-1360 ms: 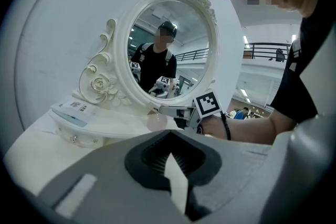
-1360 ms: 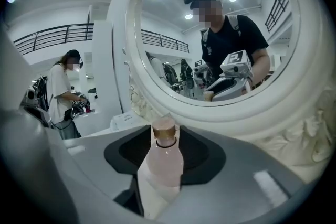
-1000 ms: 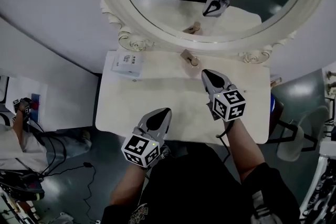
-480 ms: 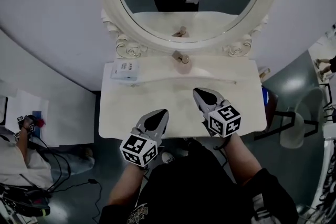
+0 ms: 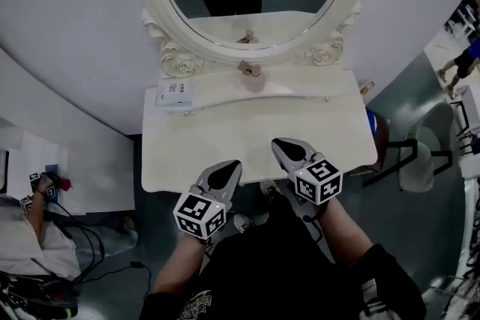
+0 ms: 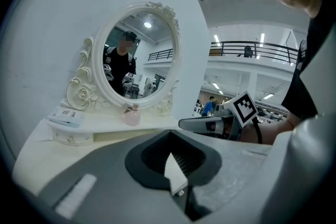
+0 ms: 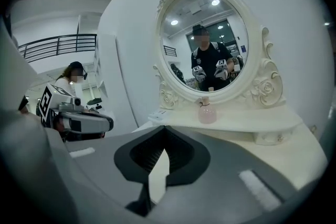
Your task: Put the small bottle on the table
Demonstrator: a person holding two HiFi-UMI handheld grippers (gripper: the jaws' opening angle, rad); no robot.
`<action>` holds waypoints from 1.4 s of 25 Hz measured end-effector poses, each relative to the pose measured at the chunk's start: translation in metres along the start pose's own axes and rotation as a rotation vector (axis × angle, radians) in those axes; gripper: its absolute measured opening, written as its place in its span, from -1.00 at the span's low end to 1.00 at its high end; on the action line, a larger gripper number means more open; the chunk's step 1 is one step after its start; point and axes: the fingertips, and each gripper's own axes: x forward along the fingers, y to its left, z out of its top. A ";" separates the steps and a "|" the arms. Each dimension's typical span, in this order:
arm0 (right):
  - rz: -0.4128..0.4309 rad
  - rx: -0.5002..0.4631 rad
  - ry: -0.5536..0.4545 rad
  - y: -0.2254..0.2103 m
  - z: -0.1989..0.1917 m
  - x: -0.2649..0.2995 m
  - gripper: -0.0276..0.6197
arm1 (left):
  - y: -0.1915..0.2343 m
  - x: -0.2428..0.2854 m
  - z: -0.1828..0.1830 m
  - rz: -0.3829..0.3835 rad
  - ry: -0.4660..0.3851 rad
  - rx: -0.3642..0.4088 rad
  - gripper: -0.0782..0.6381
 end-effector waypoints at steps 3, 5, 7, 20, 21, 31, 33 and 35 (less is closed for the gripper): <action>-0.002 0.012 0.005 0.014 -0.012 -0.011 -0.82 | -0.008 -0.011 -0.009 -0.008 0.008 -0.006 -0.78; -0.001 0.020 0.011 0.023 -0.020 -0.016 -0.82 | -0.012 -0.017 -0.016 -0.012 0.017 -0.011 -0.78; 0.001 0.028 0.021 0.030 -0.030 -0.021 -0.82 | -0.017 -0.023 -0.025 -0.015 0.029 -0.017 -0.78; 0.082 -0.003 0.050 0.047 -0.046 -0.048 -0.82 | -0.046 -0.026 -0.046 0.038 0.033 -0.057 -0.78; 0.094 -0.007 0.055 0.047 -0.047 -0.051 -0.82 | -0.049 -0.024 -0.048 0.046 0.033 -0.064 -0.78; 0.191 -0.017 0.085 0.031 -0.065 -0.101 -0.82 | -0.105 0.003 -0.055 0.105 0.023 -0.075 -0.78; 0.211 -0.025 0.091 0.030 -0.068 -0.108 -0.83 | -0.114 0.006 -0.055 0.120 0.016 -0.076 -0.78; 0.231 -0.036 0.093 0.029 -0.069 -0.115 -0.83 | -0.120 0.008 -0.055 0.138 0.006 -0.077 -0.78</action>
